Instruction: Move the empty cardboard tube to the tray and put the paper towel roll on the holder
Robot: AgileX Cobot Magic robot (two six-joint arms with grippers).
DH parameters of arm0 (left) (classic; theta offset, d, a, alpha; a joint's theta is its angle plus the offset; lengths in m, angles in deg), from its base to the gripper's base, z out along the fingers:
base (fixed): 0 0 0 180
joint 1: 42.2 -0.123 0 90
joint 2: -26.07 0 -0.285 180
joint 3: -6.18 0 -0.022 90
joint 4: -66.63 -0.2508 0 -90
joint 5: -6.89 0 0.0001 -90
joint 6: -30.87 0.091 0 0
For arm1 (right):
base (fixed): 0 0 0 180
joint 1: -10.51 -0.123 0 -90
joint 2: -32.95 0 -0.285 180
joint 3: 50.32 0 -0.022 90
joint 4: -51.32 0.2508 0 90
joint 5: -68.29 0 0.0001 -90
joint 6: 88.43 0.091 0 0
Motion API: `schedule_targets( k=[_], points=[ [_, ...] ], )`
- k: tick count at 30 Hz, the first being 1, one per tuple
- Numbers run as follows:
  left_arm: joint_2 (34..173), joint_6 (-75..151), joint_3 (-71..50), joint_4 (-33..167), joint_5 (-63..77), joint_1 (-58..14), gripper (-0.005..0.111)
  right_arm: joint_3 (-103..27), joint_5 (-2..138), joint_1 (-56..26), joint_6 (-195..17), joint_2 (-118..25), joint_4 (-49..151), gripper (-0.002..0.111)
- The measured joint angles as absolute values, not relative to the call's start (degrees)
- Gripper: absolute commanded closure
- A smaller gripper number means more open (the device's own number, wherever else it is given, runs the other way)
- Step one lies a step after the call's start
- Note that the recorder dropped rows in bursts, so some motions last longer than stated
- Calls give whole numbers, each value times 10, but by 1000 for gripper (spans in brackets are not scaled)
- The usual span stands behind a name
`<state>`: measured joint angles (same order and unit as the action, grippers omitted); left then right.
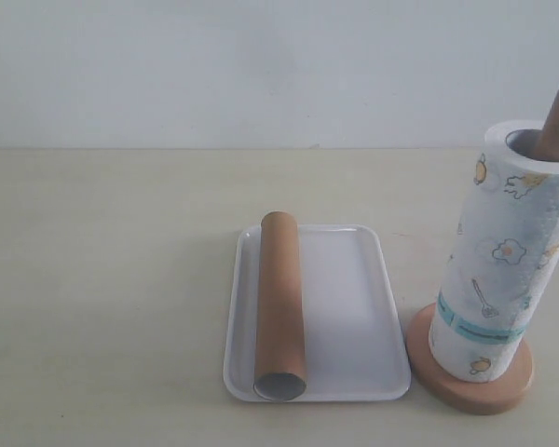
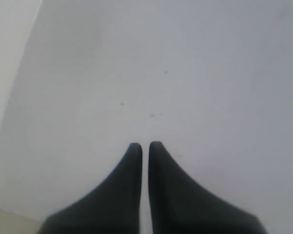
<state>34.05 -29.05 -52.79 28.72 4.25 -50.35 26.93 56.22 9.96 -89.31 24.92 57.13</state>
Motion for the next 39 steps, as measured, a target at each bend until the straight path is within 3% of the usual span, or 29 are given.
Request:
schedule_targets(
  k=[4,9,16,28,39],
  points=[
    [339,182,-552,538,-13,-503,103,269,564,100,-893,249,571,107],
    [339,449,-614,697,-56,-503,103,269,567,100,-893,249,571,107],
    [339,381,-706,742,-75,-503,103,269,568,100,-893,249,571,107],
    [339,346,-708,747,-111,-500,103,269,569,100,-893,249,571,107],
    [339,346,-708,747,-111,-447,103,269,569,100,-893,249,571,107]
  ],
)
